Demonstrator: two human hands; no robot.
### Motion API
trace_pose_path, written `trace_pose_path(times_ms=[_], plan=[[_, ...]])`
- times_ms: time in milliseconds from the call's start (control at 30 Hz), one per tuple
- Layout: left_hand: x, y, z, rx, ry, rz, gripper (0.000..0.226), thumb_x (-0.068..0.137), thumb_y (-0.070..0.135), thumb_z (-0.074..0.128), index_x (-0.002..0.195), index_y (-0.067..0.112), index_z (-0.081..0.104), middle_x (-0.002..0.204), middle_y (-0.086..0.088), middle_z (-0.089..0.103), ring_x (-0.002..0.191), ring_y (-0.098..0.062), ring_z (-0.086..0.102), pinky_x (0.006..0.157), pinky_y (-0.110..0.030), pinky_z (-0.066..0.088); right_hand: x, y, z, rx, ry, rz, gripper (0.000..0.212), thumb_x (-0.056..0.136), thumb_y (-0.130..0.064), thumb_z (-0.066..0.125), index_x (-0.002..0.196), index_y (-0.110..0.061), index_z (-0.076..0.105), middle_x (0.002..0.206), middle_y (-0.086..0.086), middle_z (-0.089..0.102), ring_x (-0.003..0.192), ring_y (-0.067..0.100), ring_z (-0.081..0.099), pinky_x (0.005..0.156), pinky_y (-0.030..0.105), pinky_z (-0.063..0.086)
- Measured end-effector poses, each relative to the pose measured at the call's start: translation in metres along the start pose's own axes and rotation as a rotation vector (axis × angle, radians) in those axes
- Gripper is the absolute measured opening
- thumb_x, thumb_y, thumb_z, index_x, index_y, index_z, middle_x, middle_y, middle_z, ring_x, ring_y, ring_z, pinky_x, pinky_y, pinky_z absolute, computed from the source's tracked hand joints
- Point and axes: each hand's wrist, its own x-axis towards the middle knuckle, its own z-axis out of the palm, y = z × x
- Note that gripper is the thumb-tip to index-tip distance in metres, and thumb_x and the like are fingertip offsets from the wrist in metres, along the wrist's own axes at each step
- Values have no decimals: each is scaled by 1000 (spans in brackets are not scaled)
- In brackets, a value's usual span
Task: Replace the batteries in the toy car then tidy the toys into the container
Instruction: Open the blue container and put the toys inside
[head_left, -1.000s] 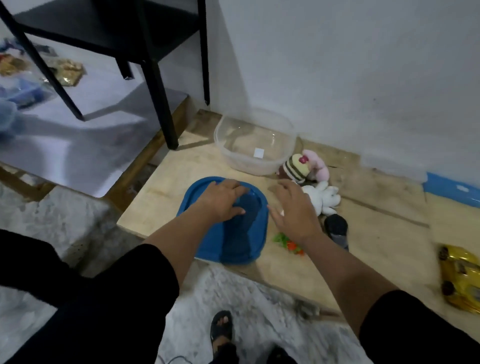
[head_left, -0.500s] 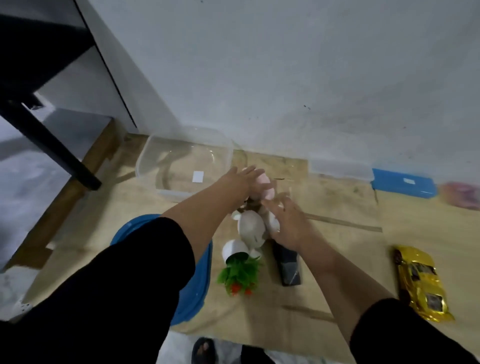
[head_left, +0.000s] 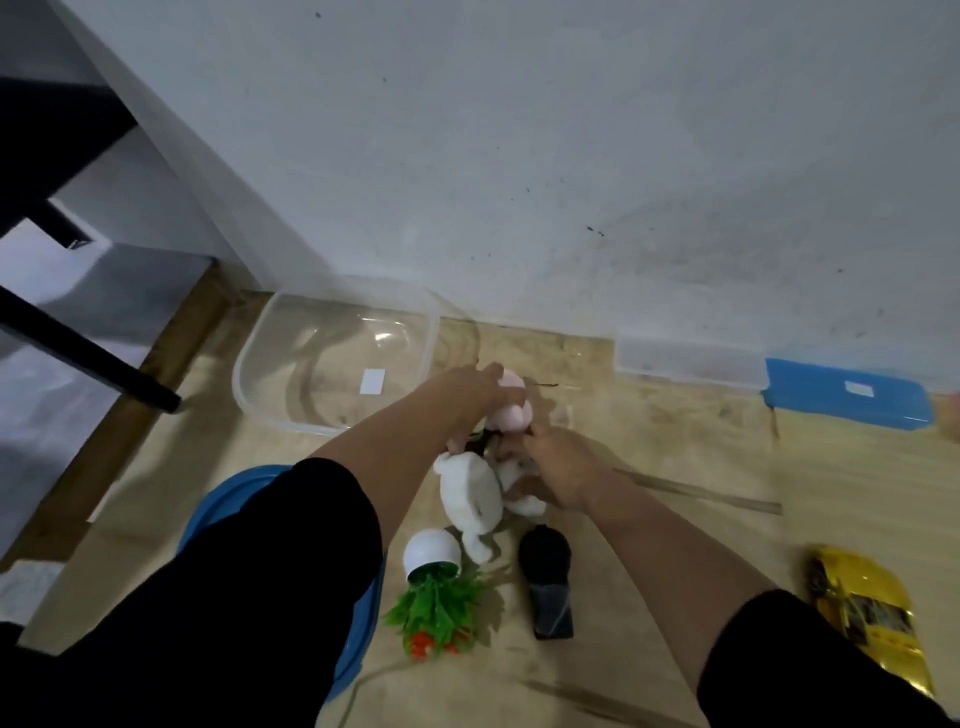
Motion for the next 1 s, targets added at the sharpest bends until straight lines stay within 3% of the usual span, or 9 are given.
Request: trace_pose_path(times_ms=[100, 200, 233, 300, 400, 567, 833, 1000], plan=[[0, -5, -4, 19, -41, -10, 98, 65, 5, 81, 143, 27, 26, 141, -9, 26, 120, -32, 45, 88, -38, 51, -2, 5, 2, -112, 0, -67, 9, 75, -17, 64, 79, -11, 71, 83, 17, 66, 77, 33, 64, 69, 43, 56], [1, -12, -6, -7, 19, 12, 99, 62, 6, 81, 142, 29, 27, 135, -8, 30, 111, -32, 51, 79, -41, 56, -1, 0, -11, -347, 103, -100, 12, 84, -11, 56, 89, -4, 64, 83, 15, 60, 71, 25, 58, 66, 29, 49], [-1, -14, -8, -32, 58, 21, 98, 62, 7, 82, 141, 29, 28, 134, -8, 32, 111, -31, 51, 79, -40, 55, -3, -8, -19, -383, 66, -117, 12, 86, -10, 55, 93, -6, 63, 87, 14, 59, 76, 24, 57, 66, 25, 47], [-3, -19, -14, -84, 130, 61, 93, 59, 9, 83, 136, 28, 34, 131, -8, 35, 110, -29, 50, 81, -41, 53, -2, -23, -36, -357, 27, -44, 3, 84, -14, 61, 85, -16, 63, 91, 8, 58, 84, 25, 55, 70, 26, 42], [-9, -29, -33, -152, 242, 92, 91, 55, 9, 83, 132, 27, 38, 124, -7, 39, 103, -27, 52, 78, -37, 53, -3, -46, -61, -430, 85, -83, 39, 79, -15, 69, 59, -30, 39, 83, 0, 54, 78, 20, 50, 64, 24, 34], [-32, -73, -57, -244, 441, 97, 86, 49, 11, 78, 122, 32, 40, 115, -5, 39, 95, -27, 53, 74, -43, 55, 4, -108, -80, -468, 275, -136, 33, 77, -15, 71, 63, -25, 44, 88, 10, 62, 77, 21, 50, 66, 25, 33], [-68, -187, -17, -326, 590, -73, 80, 55, 14, 74, 125, 29, 40, 125, -9, 37, 103, -33, 49, 84, -44, 50, 58, -188, 8, -422, 450, -198, 8, 84, -11, 63, 81, -7, 57, 87, 15, 60, 87, 32, 57, 68, 28, 33], [-58, -226, 29, -355, 659, -144, 76, 63, 17, 73, 132, 26, 41, 137, -10, 32, 114, -34, 39, 96, -42, 41, 92, -197, 61, -524, 489, -173, 10, 85, -13, 60, 89, -3, 59, 97, 17, 58, 98, 32, 51, 76, 38, 41]])
